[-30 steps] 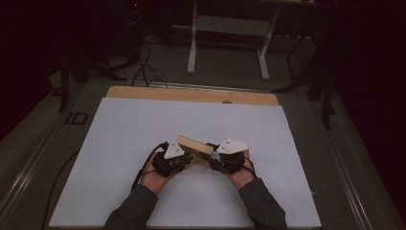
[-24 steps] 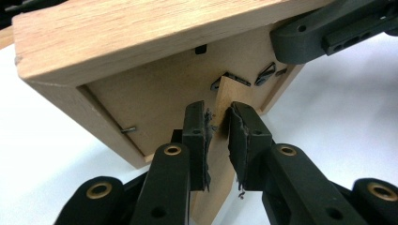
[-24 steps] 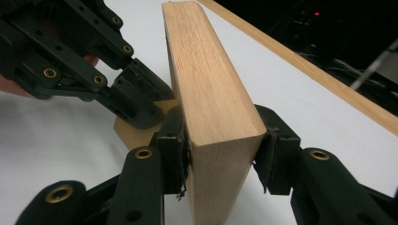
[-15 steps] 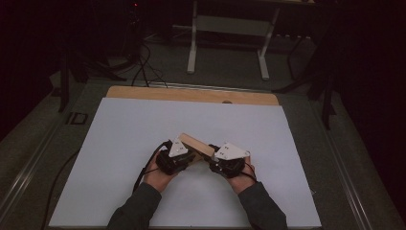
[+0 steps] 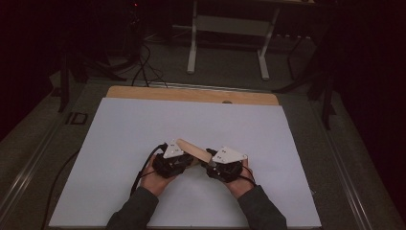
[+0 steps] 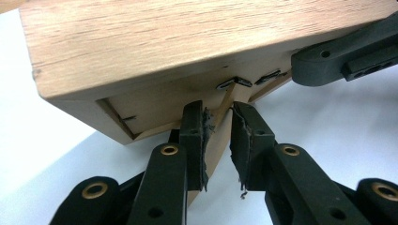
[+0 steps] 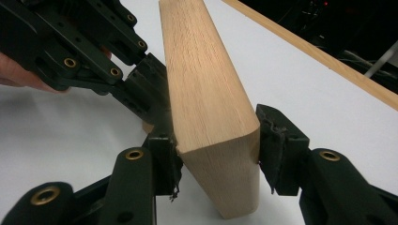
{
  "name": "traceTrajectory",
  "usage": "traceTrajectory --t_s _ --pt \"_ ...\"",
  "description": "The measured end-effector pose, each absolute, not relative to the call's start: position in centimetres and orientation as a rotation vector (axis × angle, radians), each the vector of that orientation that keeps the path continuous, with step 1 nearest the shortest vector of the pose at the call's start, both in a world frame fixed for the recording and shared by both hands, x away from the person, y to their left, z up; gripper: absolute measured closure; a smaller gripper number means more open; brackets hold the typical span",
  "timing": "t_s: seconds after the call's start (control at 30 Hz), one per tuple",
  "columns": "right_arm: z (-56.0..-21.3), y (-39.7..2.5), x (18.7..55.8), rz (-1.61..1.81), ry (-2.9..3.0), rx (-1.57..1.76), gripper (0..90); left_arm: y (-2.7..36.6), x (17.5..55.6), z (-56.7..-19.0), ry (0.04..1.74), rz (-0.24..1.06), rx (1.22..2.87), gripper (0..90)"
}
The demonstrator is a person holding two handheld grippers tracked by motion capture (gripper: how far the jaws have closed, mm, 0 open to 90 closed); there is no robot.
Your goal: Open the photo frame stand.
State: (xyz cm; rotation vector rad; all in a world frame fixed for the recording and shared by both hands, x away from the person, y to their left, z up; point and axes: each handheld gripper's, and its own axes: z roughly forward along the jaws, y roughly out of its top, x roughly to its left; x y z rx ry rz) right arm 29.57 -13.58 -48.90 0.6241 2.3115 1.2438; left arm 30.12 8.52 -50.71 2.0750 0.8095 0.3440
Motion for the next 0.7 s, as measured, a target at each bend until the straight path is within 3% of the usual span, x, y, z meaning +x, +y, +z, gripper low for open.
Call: traceTrajectory --t_s 0.37,0.7 --pt "-49.16 -13.18 29.42 1.172 2.266 0.597 56.8 8.78 30.55 -50.76 0.854 0.275 2.051 72.8" --pt "-49.22 -13.12 29.42 1.153 2.254 0.6 57.4 9.04 30.12 -50.79 0.85 0.302 2.105 72.5"
